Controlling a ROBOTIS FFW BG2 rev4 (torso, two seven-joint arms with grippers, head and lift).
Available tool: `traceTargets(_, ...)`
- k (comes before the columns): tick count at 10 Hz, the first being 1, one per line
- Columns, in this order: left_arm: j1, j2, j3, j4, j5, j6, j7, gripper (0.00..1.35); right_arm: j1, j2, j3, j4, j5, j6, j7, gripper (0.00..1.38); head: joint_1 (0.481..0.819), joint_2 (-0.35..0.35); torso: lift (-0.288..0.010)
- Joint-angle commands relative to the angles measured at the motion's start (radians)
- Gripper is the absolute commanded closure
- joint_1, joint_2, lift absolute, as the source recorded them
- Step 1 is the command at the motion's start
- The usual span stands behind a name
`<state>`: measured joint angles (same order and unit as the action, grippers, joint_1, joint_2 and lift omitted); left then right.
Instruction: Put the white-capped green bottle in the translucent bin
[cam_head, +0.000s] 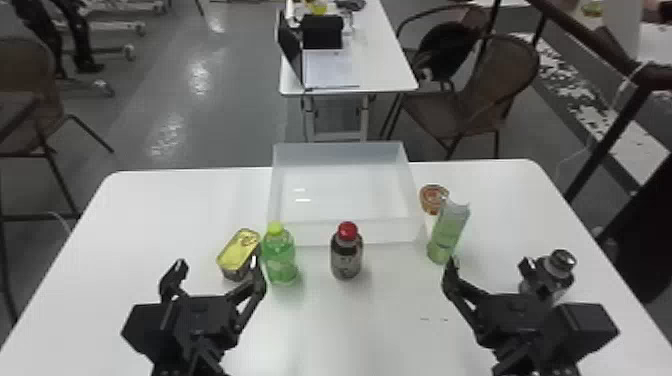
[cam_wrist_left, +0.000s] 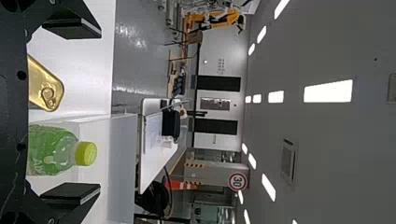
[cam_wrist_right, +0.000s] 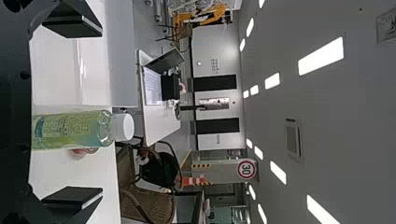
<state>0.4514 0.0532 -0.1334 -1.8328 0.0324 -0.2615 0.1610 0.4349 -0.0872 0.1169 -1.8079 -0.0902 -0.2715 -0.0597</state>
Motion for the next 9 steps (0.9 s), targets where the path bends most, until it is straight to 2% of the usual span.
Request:
traceTargets(1, 0.000, 0.000, 0.000, 0.001, 0.001, 0.001, 0.000, 0.14, -0.001, 0.000, 0.000, 0.001, 0.000, 0.000, 0.000, 0.10, 0.695, 0.004, -0.044)
traceTargets(7, -0.002, -0.001, 0.000, 0.000, 0.000, 0.001, 0.000, 0.14, -0.002, 0.000, 0.000, 0.010, -0.006, 0.000, 0.000, 0.10, 0.695, 0.003, -0.044)
traceTargets(9, -0.002, -0.001, 0.002, 0.001, 0.001, 0.002, 0.000, 0.14, -0.025, -0.013, 0.000, 0.067, -0.065, 0.002, 0.005, 0.10, 0.695, 0.002, -0.044)
